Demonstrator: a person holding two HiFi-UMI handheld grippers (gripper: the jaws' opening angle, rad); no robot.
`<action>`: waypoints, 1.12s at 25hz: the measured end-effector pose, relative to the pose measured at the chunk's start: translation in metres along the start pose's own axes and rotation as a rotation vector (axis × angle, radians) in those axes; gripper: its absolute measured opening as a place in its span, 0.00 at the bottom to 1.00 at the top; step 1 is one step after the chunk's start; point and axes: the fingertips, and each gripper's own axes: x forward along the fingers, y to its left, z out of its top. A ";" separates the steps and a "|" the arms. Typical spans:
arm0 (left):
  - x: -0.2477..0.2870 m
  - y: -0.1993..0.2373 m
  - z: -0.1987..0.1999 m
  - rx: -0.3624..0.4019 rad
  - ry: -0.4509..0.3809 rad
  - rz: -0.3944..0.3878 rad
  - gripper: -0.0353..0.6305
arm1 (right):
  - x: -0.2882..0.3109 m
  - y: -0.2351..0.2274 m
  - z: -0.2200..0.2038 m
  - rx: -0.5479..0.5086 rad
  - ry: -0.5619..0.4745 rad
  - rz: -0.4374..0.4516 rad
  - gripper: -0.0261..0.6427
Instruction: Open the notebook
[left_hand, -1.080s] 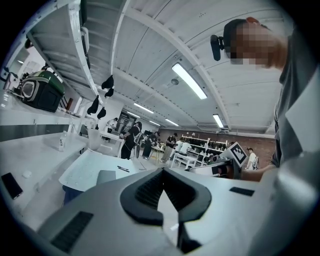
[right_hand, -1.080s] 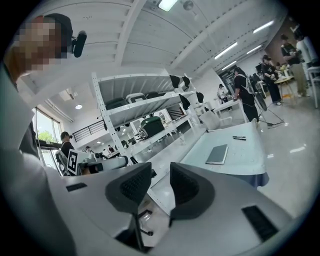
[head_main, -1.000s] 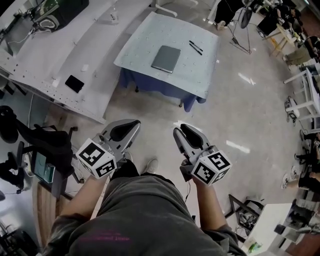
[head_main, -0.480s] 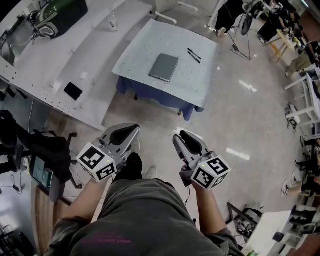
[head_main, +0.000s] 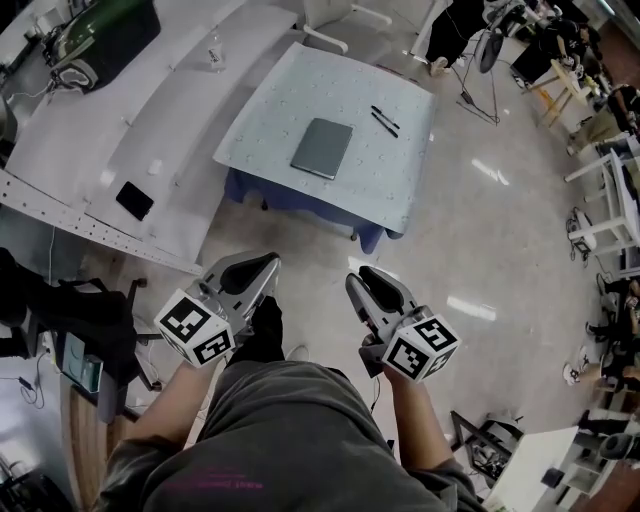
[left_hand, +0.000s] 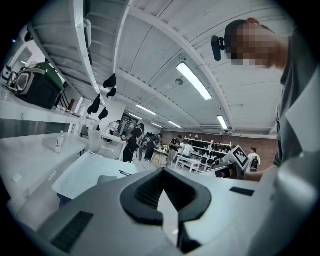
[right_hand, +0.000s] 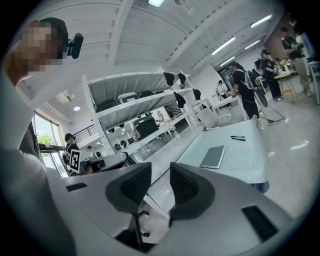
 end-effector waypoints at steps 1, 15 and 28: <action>0.004 0.006 0.000 -0.003 0.003 -0.004 0.06 | 0.006 -0.004 0.001 0.004 0.002 -0.005 0.19; 0.059 0.135 0.018 -0.035 0.062 -0.031 0.06 | 0.130 -0.050 0.030 0.057 0.054 -0.043 0.18; 0.109 0.248 0.040 -0.049 0.124 -0.088 0.06 | 0.236 -0.089 0.068 0.099 0.088 -0.116 0.18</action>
